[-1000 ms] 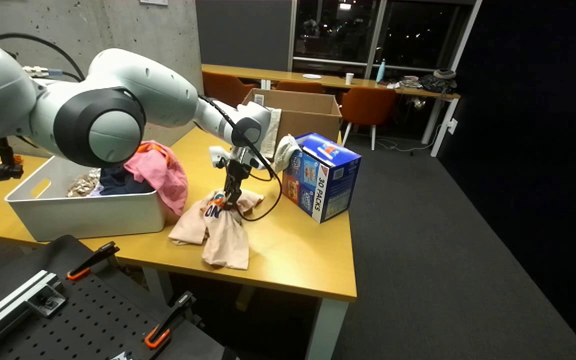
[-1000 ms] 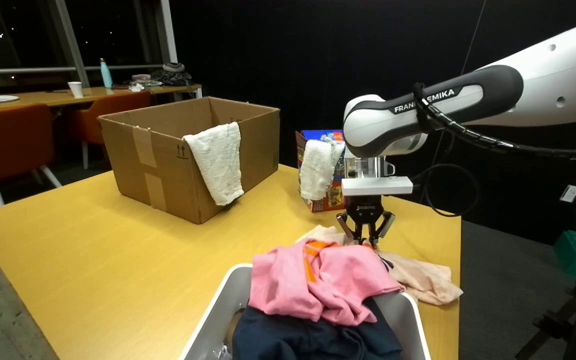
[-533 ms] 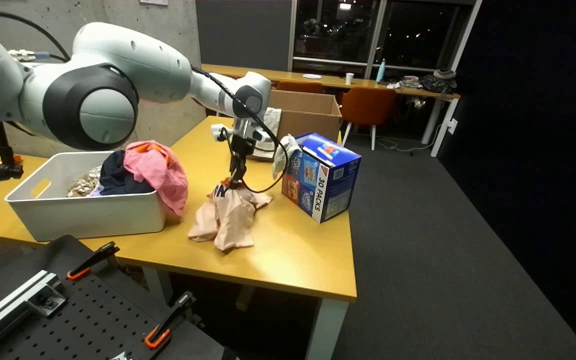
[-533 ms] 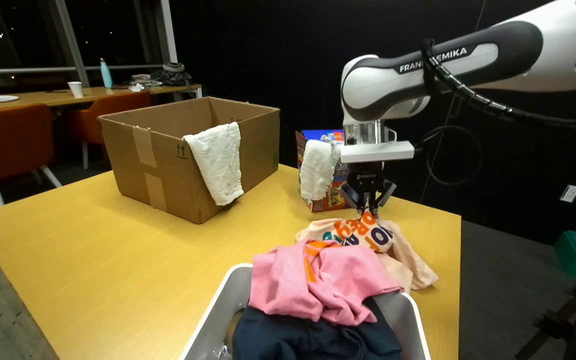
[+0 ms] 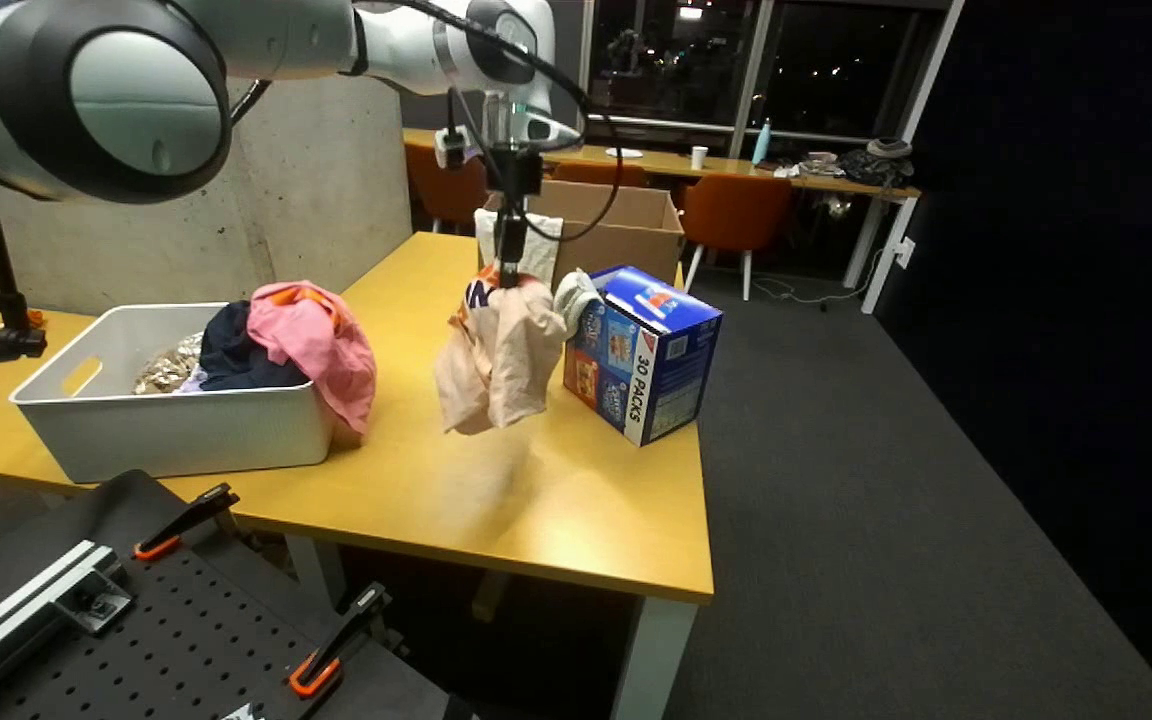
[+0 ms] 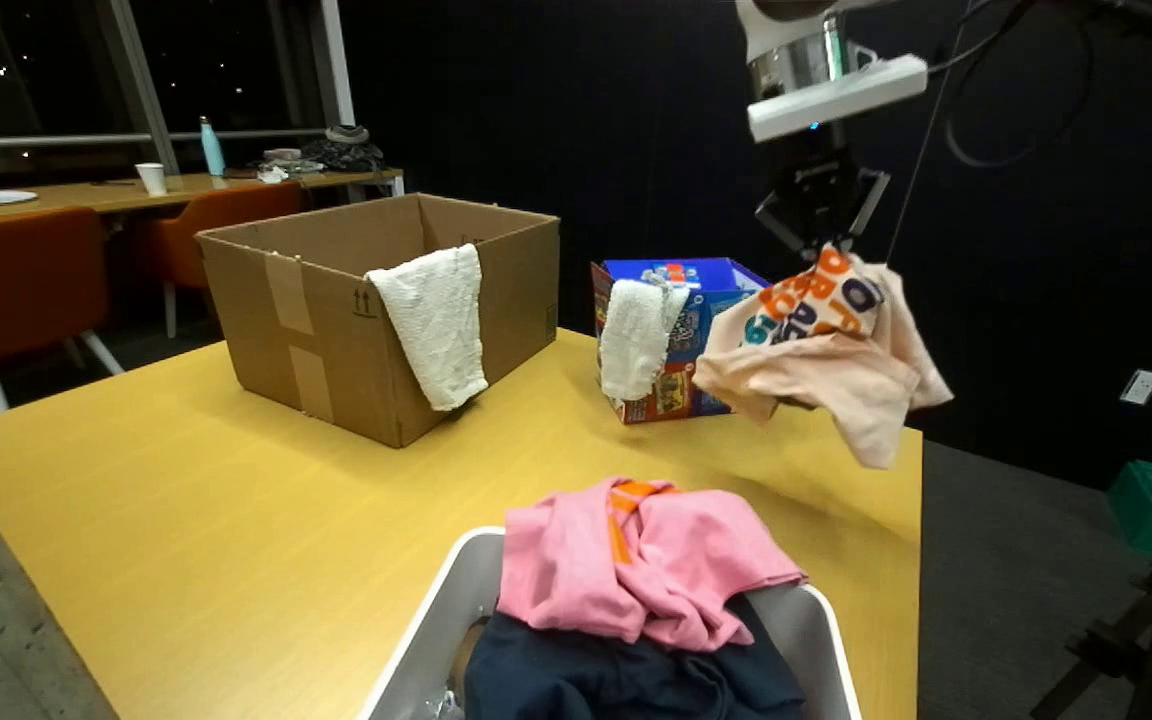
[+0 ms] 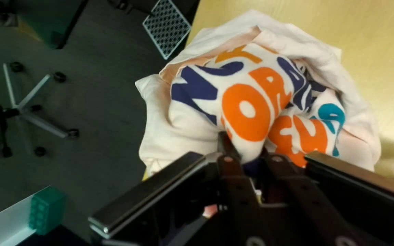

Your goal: Put the cloth on the plush and put the plush in the box

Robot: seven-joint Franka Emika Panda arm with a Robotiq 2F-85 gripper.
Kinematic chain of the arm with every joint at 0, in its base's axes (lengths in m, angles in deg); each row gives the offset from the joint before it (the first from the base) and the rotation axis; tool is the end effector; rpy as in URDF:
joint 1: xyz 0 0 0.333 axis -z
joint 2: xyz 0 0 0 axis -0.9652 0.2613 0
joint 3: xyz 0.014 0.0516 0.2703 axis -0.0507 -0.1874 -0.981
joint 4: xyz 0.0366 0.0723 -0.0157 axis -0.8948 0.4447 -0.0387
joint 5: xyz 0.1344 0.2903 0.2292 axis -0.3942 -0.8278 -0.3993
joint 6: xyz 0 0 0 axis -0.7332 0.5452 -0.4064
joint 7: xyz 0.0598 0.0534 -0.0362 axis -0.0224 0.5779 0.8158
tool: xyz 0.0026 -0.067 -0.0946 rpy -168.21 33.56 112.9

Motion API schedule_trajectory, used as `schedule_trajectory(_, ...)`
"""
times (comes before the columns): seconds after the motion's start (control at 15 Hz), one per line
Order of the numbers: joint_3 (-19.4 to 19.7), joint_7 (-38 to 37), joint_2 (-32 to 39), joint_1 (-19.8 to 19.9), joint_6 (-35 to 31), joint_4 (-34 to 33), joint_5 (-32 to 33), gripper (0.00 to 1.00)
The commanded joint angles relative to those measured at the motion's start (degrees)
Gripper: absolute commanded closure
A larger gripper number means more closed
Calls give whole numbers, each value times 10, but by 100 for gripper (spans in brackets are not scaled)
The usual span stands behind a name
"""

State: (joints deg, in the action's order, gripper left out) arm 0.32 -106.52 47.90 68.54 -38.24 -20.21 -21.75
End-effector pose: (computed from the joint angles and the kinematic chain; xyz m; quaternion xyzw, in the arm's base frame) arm 0.7148 -0.0041 0.3265 0.9023 -0.3870 -0.1055 0.1578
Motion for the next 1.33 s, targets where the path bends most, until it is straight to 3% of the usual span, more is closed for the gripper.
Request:
schedule_trajectory(0.0,54,17,-21,-7,75,-54,75,97)
schedule_trajectory(0.13,82,33,-24,-12,85,-75,124,97)
schedule_trajectory(0.4,102,90,-17,-19,19,-94,185,97)
schedule_trajectory(1.27,51,381,-16,1,-278,-90,153,97)
